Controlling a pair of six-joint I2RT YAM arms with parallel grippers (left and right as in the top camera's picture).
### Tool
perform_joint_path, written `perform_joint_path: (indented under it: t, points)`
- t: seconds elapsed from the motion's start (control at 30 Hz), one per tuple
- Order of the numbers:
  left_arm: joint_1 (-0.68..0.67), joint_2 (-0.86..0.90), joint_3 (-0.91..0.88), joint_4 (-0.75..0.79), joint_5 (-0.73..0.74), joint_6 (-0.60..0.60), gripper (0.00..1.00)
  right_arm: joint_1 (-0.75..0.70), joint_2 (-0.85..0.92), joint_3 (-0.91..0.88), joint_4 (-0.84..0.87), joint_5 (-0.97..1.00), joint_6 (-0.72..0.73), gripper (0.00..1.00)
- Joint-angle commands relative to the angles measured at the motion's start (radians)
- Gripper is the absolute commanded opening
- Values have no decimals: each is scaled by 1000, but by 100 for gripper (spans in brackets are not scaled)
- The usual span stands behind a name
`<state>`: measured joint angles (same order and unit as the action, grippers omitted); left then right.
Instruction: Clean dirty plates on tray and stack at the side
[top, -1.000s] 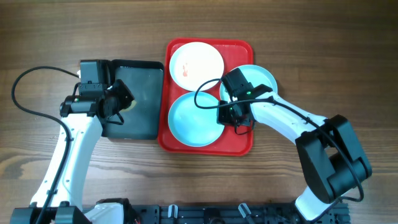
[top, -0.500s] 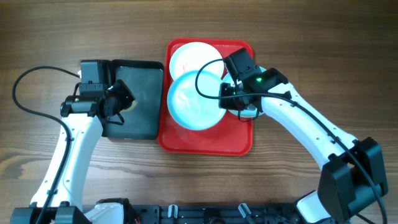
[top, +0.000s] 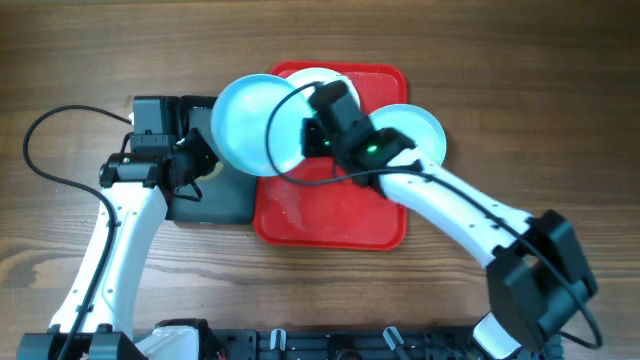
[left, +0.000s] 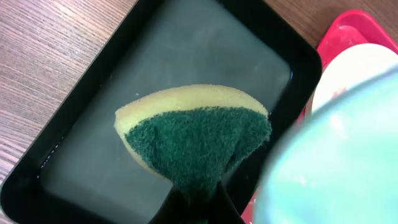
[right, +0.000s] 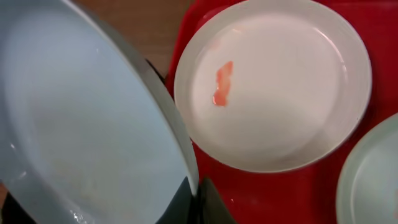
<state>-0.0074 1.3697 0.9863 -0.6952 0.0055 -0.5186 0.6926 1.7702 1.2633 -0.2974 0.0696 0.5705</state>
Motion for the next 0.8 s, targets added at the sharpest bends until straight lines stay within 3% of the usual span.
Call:
perform_joint_path:
  t: [0.0,0.27,0.43,0.77]
  points:
    - [-4,-6,6,-19,5,-13,4,48,42,23,96,141,-48,4]
    - [-4,-6,6,-58,5,-6,4,105,194,23,356,234,-119,5]
    - [-4,-6,6,-58,4,-6,4,119,257,23,547,314,-301,4]
    - [-4,-6,6,-56,4,-6,4,133,259,23,987,401,-1029,5]
